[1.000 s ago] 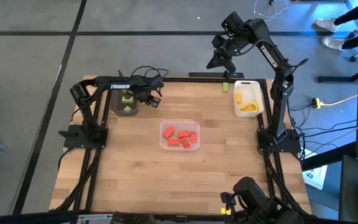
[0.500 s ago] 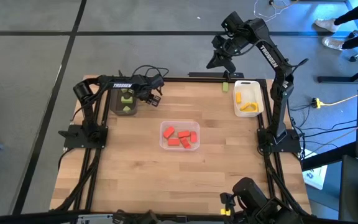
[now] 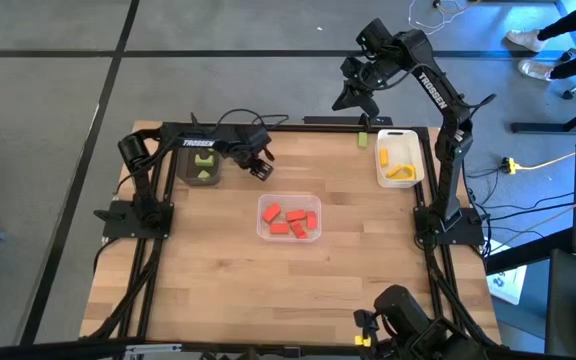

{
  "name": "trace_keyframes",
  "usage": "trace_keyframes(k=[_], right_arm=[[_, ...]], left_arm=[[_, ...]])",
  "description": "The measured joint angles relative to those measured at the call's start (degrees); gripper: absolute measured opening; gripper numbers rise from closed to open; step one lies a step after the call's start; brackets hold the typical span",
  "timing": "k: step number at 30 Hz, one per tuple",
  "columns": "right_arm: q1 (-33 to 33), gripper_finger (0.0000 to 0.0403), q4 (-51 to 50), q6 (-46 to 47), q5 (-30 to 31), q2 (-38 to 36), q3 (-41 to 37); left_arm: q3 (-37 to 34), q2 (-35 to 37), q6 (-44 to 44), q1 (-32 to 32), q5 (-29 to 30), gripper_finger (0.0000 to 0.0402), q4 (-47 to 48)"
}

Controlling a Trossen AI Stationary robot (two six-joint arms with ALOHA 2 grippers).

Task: Sort & place blocks by color
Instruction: Put the yellow block into the white bin

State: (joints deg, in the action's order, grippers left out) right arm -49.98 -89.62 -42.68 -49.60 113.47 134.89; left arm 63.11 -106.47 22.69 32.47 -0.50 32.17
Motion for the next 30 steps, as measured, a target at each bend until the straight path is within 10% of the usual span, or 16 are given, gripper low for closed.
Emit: trace_keyframes(k=[11, 30], right_arm=[[0.0, 0.0012, 0.0, 0.2, 0.0, 0.0, 0.0], [0.0, 0.0012, 0.0, 0.2, 0.0, 0.0, 0.0]], left_arm=[[4.1, 4.0, 14.7, -1.5, 13.6, 0.0154, 1.5], [2.7, 3.5, 33.0, -9.0, 20.4, 0.0154, 10.0]])
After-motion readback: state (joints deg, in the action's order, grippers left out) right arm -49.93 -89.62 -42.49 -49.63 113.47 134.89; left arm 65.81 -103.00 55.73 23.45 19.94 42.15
